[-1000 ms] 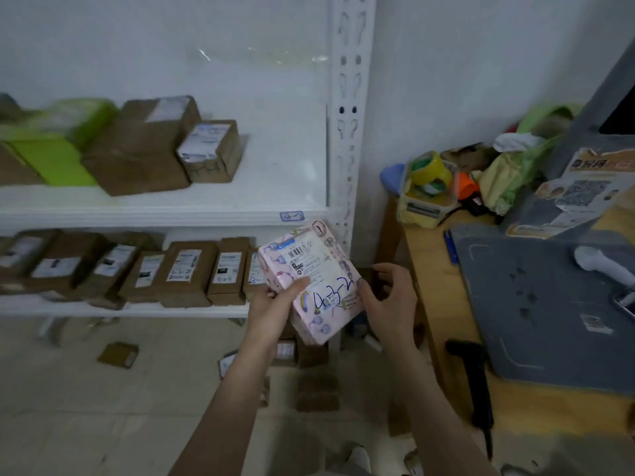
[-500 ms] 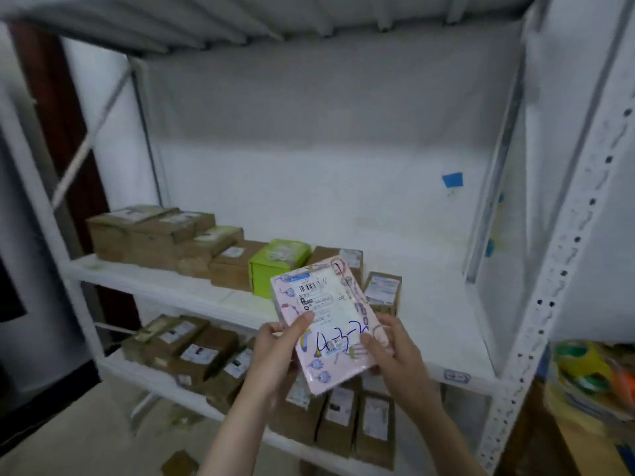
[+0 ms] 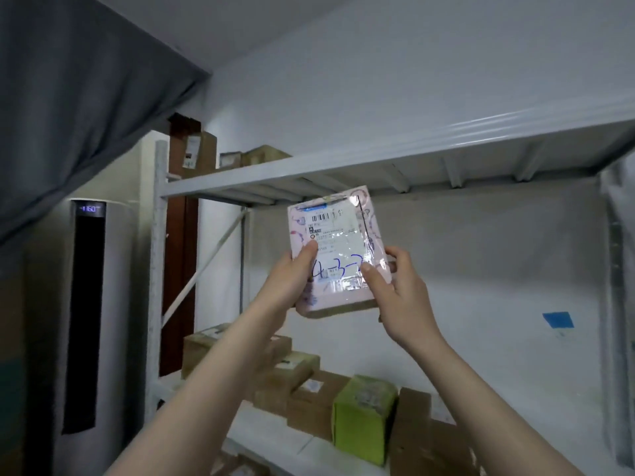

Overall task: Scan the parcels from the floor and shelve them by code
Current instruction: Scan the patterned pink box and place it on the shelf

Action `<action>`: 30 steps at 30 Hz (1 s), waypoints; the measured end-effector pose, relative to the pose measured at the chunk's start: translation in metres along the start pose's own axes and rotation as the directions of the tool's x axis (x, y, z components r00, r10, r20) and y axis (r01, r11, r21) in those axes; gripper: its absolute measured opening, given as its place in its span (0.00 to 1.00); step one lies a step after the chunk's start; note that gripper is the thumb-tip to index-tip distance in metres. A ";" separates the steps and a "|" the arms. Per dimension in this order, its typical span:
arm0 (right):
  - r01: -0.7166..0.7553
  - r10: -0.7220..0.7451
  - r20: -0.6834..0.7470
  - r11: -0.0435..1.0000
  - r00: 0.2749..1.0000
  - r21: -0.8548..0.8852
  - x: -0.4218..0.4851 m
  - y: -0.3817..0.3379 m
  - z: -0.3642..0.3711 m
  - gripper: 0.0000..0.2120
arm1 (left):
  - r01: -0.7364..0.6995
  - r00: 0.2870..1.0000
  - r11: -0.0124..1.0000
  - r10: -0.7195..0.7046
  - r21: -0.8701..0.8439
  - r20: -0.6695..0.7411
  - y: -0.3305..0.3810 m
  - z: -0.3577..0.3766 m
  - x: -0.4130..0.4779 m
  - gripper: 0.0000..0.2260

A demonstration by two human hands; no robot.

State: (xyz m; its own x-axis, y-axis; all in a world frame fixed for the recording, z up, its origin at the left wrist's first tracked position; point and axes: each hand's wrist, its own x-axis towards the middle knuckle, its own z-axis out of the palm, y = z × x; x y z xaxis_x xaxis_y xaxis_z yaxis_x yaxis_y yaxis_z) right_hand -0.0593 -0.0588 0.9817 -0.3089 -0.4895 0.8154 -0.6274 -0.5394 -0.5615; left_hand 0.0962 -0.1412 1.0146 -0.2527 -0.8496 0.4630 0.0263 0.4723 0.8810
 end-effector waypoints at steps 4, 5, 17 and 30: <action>0.068 -0.066 -0.095 0.998 0.993 0.017 0.057 -0.026 0.037 0.26 | -0.115 0.988 0.993 0.116 0.019 -0.106 0.038 -0.024 0.037 0.17; 0.079 -0.076 -0.105 0.997 0.992 0.025 0.070 -0.032 0.047 0.26 | -0.152 0.978 0.988 0.155 0.029 -0.137 0.047 -0.029 0.044 0.15; 0.211 -0.188 0.109 0.936 0.976 -0.280 0.203 -0.037 0.108 0.37 | -0.151 0.940 0.965 0.207 0.216 -0.270 0.083 -0.078 0.185 0.22; 0.414 -0.480 0.089 0.632 0.873 -0.655 0.308 -0.038 0.125 0.34 | -0.275 0.885 0.958 0.287 0.086 -0.367 0.121 -0.082 0.317 0.38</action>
State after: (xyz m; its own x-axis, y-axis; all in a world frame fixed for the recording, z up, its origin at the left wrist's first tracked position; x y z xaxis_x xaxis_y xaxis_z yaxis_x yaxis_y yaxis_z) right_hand -0.0417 -0.2750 1.2367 0.0950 -0.2297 0.9686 -0.9927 -0.0944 0.0750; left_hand 0.0988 -0.3723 1.2762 0.1385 -0.7023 0.6983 0.0114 0.7062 0.7079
